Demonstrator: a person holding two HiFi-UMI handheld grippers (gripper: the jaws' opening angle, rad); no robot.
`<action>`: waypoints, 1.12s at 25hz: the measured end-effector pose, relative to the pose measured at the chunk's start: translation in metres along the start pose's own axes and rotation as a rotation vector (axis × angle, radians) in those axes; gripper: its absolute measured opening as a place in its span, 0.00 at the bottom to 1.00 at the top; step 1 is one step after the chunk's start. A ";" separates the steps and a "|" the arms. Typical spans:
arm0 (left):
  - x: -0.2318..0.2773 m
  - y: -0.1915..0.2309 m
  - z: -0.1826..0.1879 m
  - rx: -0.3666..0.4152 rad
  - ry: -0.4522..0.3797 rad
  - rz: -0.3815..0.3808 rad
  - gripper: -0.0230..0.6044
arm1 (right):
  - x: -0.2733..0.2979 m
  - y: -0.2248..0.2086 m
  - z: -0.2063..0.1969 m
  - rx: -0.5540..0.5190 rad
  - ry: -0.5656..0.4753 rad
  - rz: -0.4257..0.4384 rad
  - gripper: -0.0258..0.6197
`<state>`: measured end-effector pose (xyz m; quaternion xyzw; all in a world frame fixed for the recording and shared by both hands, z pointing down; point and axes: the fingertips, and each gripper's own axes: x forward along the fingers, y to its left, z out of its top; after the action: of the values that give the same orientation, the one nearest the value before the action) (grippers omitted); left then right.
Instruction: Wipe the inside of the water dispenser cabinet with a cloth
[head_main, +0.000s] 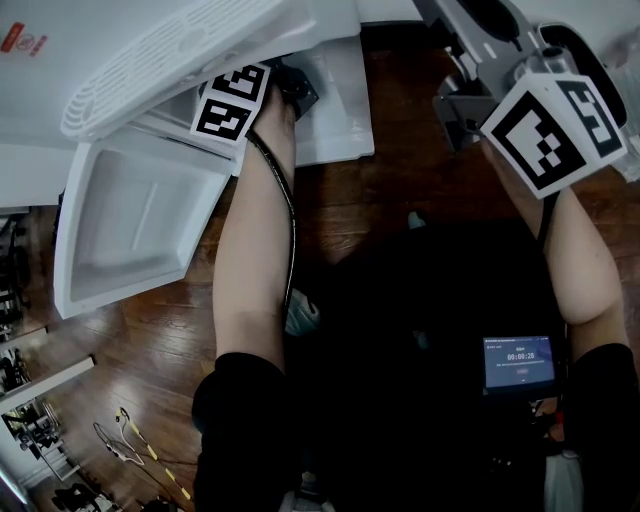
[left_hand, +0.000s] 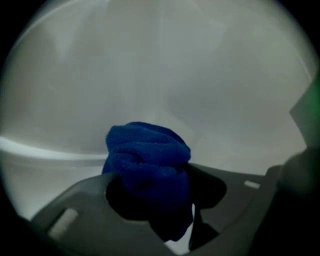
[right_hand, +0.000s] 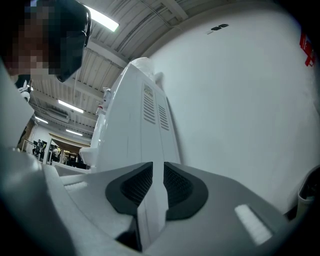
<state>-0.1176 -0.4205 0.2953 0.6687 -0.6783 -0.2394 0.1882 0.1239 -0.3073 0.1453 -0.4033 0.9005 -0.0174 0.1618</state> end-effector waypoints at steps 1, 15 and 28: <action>0.002 -0.007 -0.006 0.027 0.018 -0.021 0.34 | 0.000 0.000 0.000 0.001 0.002 0.002 0.14; -0.004 -0.045 -0.066 0.245 0.218 -0.222 0.35 | 0.004 0.004 -0.009 0.020 0.031 0.031 0.14; -0.005 0.025 -0.043 0.397 0.156 0.089 0.35 | 0.003 0.003 -0.007 0.031 0.029 0.027 0.14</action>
<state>-0.1131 -0.4188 0.3453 0.6784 -0.7245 -0.0401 0.1155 0.1175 -0.3086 0.1507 -0.3881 0.9078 -0.0350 0.1552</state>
